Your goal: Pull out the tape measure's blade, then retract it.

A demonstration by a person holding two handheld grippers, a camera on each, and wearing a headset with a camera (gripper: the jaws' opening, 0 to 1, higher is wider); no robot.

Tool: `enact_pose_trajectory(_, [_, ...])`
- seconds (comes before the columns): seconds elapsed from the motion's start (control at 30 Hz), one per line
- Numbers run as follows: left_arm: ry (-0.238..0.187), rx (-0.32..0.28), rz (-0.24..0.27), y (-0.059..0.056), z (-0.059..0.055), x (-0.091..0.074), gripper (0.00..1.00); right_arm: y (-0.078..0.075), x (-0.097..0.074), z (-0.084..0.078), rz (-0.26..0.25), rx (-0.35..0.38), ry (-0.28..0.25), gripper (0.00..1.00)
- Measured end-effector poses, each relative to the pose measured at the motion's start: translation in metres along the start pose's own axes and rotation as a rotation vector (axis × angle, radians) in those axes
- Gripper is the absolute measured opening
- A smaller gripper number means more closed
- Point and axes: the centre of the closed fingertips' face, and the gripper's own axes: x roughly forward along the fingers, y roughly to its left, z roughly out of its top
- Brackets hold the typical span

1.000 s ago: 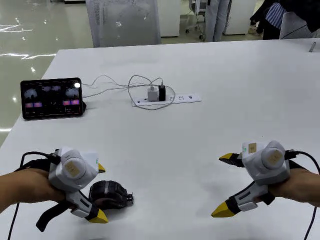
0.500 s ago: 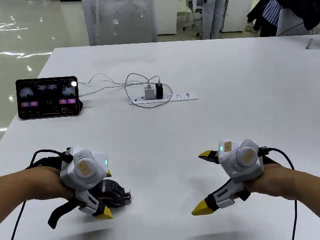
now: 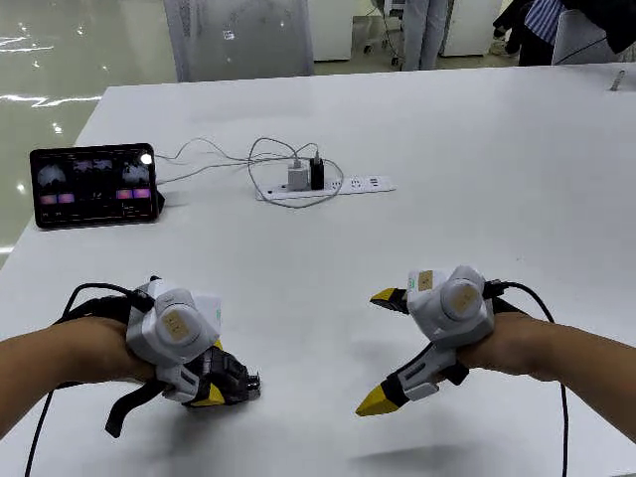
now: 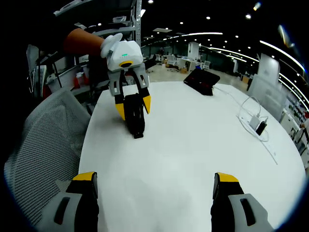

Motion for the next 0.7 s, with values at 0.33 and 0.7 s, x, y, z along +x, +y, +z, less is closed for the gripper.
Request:
enact_pose_trajectory(0.33, [0.013,0.001,0.017,0.000,-0.001,0.001,0.32,0.001,0.024,0.001,0.027,0.018,0.012,0.99])
enact_pose_trajectory(0.7, [0.001,-0.005,0.027,-0.002,0.000,0.002,0.32,0.009,0.058,0.021,0.068,0.008,0.026,0.94])
